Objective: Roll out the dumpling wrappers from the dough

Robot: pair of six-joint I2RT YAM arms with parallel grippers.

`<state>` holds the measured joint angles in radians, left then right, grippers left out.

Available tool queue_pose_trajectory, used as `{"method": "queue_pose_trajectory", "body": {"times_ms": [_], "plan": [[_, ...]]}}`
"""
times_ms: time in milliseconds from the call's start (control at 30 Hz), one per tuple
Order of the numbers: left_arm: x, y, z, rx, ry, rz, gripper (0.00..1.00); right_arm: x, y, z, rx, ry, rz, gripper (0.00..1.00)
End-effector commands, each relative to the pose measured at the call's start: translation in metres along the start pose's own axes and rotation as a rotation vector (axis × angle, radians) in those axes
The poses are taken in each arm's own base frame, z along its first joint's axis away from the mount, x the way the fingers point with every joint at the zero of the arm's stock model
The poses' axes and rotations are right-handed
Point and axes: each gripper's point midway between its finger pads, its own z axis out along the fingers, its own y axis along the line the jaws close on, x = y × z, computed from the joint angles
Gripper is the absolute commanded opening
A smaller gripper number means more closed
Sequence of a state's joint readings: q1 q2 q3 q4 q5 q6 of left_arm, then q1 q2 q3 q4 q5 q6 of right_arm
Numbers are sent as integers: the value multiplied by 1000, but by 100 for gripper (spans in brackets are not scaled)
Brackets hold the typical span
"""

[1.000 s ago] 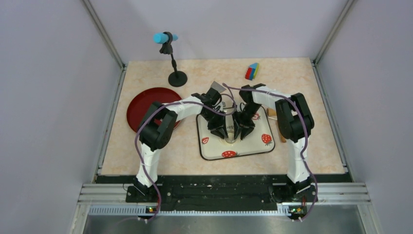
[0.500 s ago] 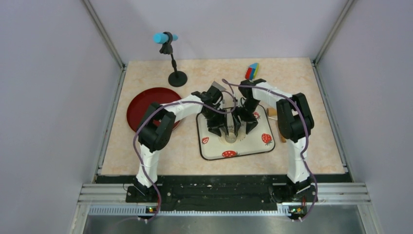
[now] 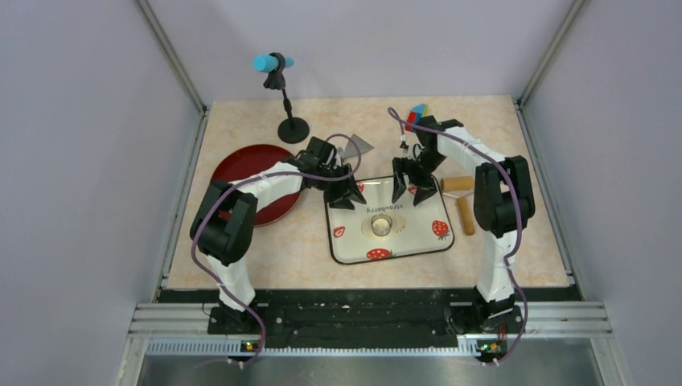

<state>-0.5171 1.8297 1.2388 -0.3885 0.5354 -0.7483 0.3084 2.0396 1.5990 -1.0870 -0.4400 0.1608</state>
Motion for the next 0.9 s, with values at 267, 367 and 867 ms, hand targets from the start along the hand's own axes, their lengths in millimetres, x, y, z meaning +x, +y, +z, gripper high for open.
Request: {"method": "queue_pose_trajectory", "body": {"times_ms": [267, 367, 867], "plan": [[2, -22, 9, 150, 53, 27, 46, 9, 25, -2, -155, 0, -30, 60], [13, -18, 19, 141, 99, 24, 41, 21, 24, 10, -192, 45, -13, 55], [41, 1, 45, 72, 187, 19, 32, 47, 26, 36, -280, 154, 6, 37]]}}
